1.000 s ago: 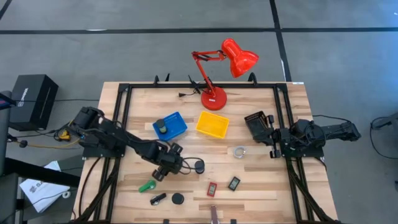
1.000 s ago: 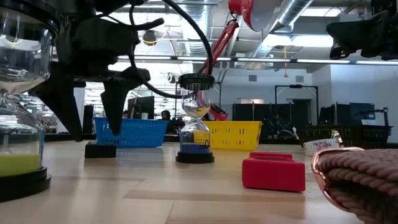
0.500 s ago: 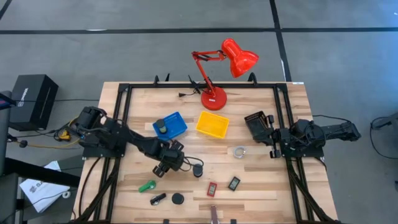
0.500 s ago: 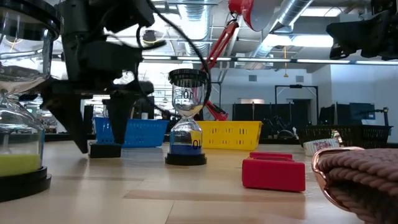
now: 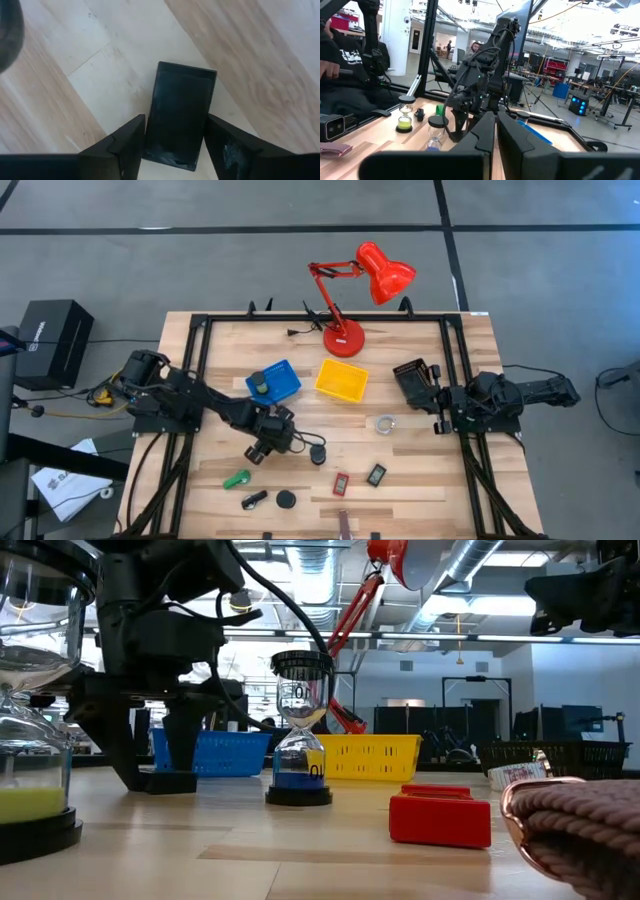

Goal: Pick & Place Office items
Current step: Put the left black digital clock into the yellow bin

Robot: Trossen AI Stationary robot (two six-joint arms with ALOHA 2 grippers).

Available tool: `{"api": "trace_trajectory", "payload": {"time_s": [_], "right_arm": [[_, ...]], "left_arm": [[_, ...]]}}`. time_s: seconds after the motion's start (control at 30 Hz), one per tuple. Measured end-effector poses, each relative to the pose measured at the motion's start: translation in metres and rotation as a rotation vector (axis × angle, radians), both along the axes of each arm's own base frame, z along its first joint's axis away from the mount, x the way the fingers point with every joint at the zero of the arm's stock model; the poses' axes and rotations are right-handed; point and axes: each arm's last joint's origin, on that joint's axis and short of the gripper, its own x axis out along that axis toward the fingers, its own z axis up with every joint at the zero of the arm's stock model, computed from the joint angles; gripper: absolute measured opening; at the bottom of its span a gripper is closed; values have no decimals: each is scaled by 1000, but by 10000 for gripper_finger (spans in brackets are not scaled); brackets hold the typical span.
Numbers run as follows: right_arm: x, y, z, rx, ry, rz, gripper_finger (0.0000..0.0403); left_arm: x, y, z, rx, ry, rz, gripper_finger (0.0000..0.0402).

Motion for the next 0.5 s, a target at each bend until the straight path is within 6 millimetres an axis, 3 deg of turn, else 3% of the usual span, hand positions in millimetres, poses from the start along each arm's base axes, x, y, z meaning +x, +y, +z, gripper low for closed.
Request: {"api": "trace_trajectory", "payload": {"time_s": [0.3, 0.5], "right_arm": [[0, 0, 0, 0, 0, 0, 12], [0, 0, 0, 0, 0, 0, 12]], "left_arm": [[4, 3, 5, 5, -46, 21, 165], [13, 8, 46, 112, -253, 106, 162]]}}
